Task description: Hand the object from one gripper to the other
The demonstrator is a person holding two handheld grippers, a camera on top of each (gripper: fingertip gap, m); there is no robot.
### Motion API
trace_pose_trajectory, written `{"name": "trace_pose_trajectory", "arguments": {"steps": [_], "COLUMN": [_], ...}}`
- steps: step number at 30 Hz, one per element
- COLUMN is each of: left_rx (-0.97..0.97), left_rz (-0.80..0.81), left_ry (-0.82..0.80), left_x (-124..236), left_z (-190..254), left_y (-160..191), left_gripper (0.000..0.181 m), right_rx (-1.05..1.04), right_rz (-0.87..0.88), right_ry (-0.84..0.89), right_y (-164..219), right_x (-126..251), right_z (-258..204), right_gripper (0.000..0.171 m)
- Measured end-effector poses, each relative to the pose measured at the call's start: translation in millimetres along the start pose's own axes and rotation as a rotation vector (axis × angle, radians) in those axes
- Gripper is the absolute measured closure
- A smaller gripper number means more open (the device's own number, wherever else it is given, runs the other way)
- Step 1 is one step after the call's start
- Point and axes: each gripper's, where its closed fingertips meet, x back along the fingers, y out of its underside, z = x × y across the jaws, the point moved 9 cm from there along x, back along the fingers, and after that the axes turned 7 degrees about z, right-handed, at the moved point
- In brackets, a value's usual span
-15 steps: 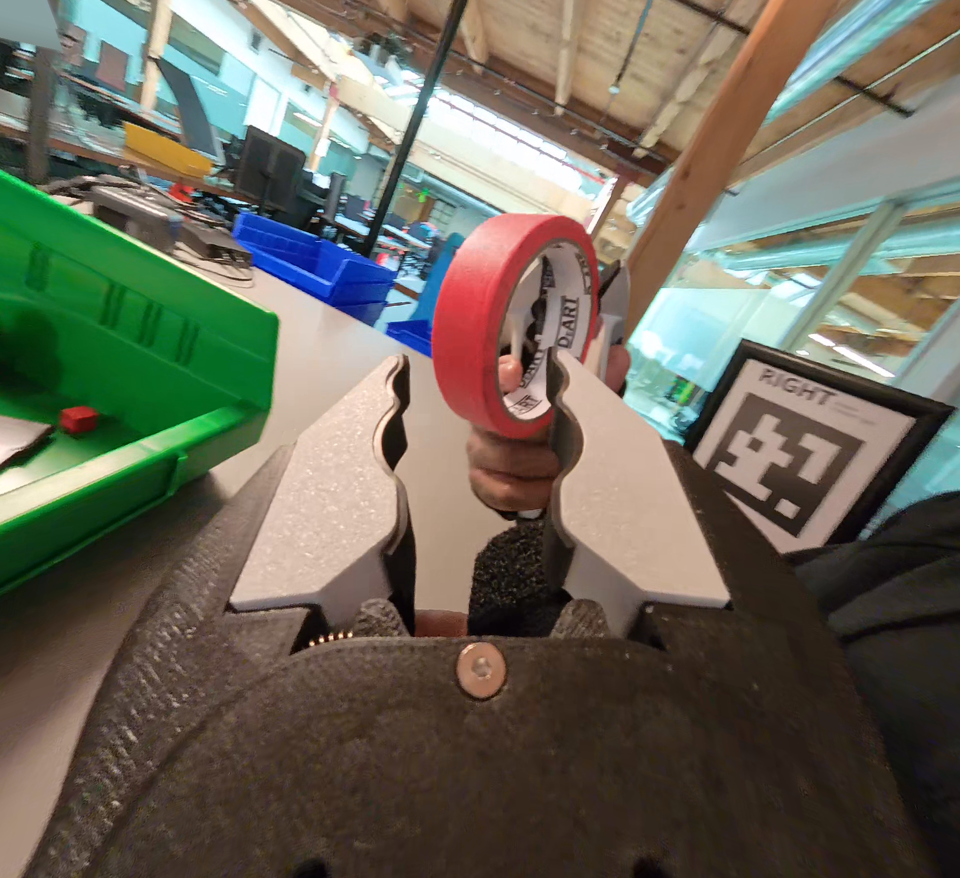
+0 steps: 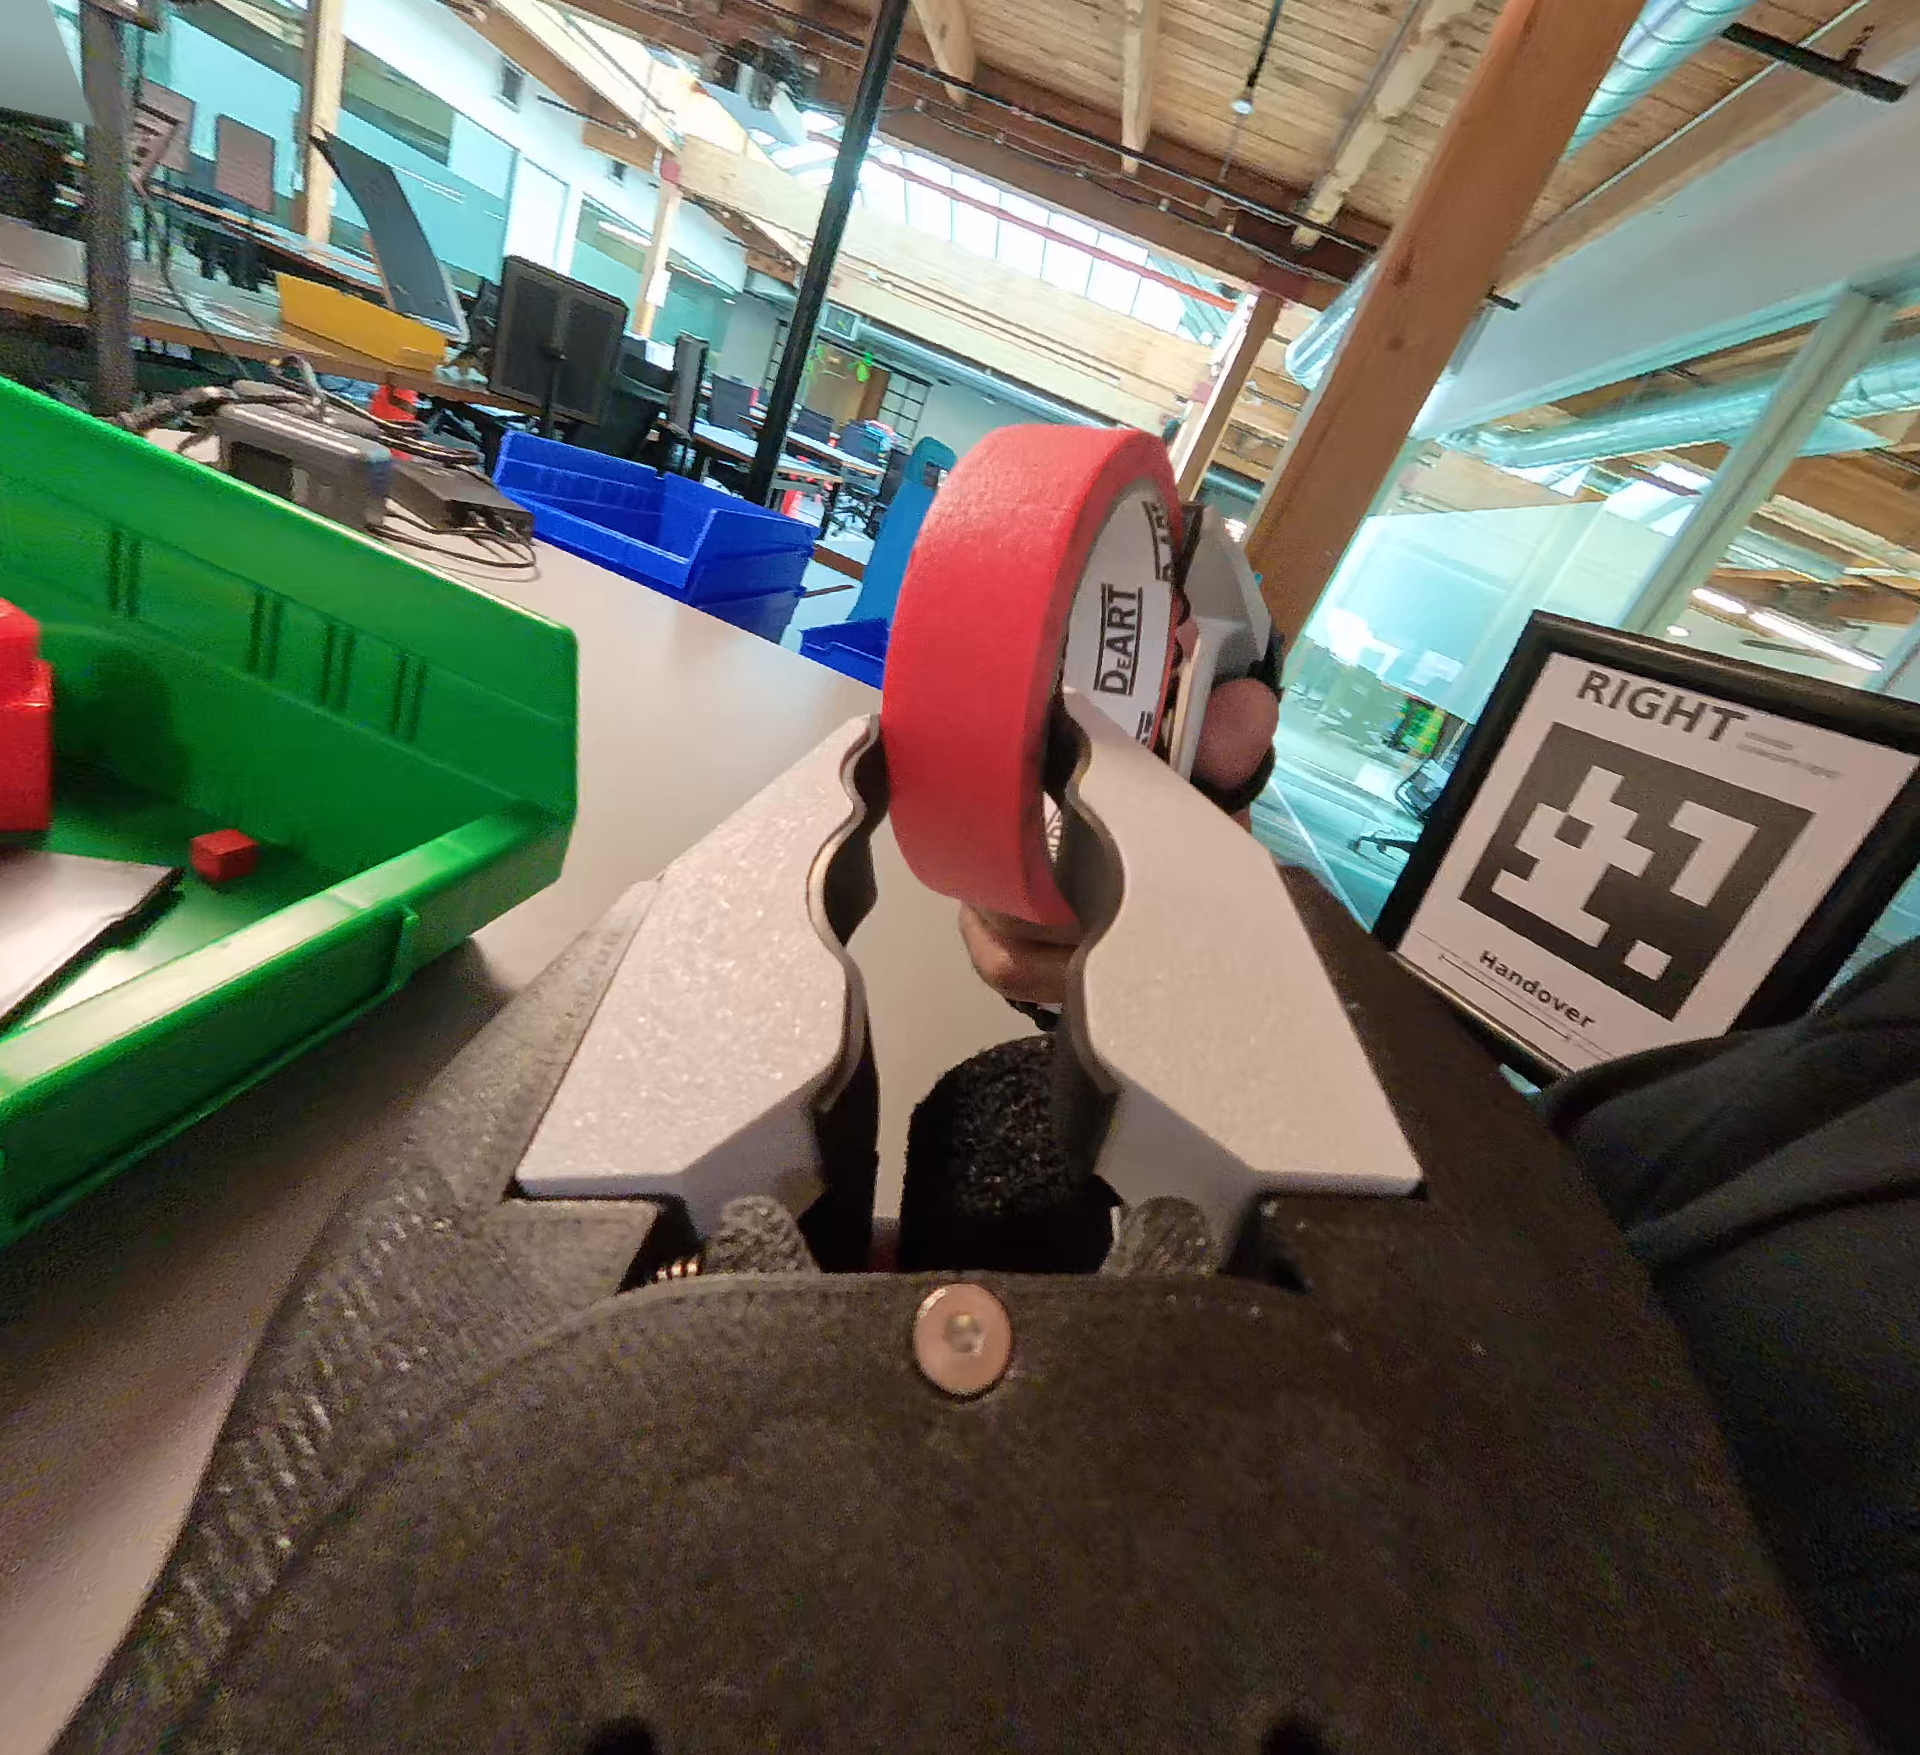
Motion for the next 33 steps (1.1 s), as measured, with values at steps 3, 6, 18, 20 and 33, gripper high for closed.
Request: {"name": "trace_pose_trajectory", "arguments": {"steps": [3,6,18,20,33], "left_rx": [-0.006,-0.010,0.060,0.052,0.094], "left_rz": [0.009,0.020,0.130,0.122,0.152], "left_ry": [-0.015,-0.031,0.040,0.049,0.047], "left_x": [1.2,2.4,8.1,7.3,5.9], "left_z": [-1.4,-2.7,-1.6,-0.3,-0.5], "left_y": [-1.4,-2.9,-12.4,-11.7,-12.5], "left_gripper": [0.151,0.151,0.153,0.153,0.139], "right_rx": [0.035,0.027,0.077,0.058,0.060], "right_rz": [-0.062,-0.109,-0.128,-0.123,-0.158], "right_ry": [0.013,0.018,0.125,0.109,0.083], "right_y": [0.5,2.8,2.7,2.9,6.0], "right_x": [2.2,3.4,5.1,5.5,3.3], "right_z": [1.2,3.6,11.3,10.9,8.4], "right_gripper": [0.139,0.142,0.127,0.136,0.142]}}
